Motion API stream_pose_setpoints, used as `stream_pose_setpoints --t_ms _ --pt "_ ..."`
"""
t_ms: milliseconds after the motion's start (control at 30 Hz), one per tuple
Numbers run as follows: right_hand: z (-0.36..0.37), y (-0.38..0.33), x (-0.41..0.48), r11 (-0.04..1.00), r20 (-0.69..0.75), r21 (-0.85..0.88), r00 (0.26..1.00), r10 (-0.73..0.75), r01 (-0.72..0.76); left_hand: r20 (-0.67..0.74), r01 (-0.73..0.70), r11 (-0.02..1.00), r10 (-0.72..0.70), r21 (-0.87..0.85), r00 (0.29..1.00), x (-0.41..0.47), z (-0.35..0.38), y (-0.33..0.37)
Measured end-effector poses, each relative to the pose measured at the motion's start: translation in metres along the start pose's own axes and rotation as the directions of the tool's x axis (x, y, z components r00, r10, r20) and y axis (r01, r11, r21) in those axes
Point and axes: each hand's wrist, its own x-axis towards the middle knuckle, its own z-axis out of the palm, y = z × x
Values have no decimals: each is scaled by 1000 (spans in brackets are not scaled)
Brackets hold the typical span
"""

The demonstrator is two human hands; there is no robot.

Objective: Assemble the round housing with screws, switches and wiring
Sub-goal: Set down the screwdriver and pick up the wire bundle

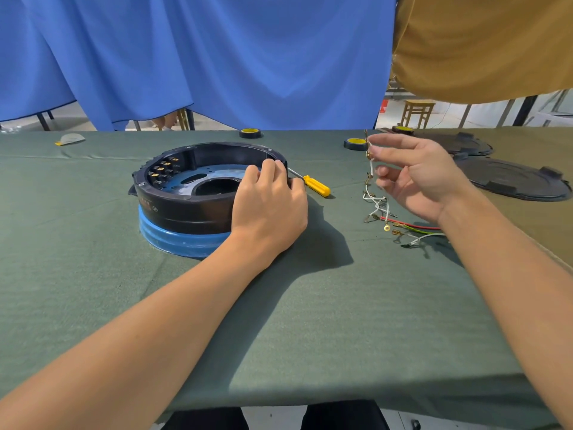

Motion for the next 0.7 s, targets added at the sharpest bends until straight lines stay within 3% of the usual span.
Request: stream_pose_setpoints --t_ms 133,233,367,433,533,700 --pt "0 3 2 997 -62 29 995 78 -76 -6 6 1000 -6 1 1000 0 0 -1" --pt "-6 2 7 998 -196 -36 980 35 -43 -7 5 1000 -5 -3 1000 0 0 0" --pt "-25 -3 24 938 -404 -344 907 -119 -30 14 -1 1000 1 -15 1000 0 1 0" --pt "-34 -6 32 851 -365 -519 921 -138 -78 16 -3 1000 3 -10 1000 0 0 0" --pt "-38 -4 41 620 -218 -773 974 -61 -134 14 -5 1000 5 -4 1000 0 0 1" --pt "-35 14 50 223 -36 -974 999 9 -38 19 0 1000 0 1 1000 0 -2 1"
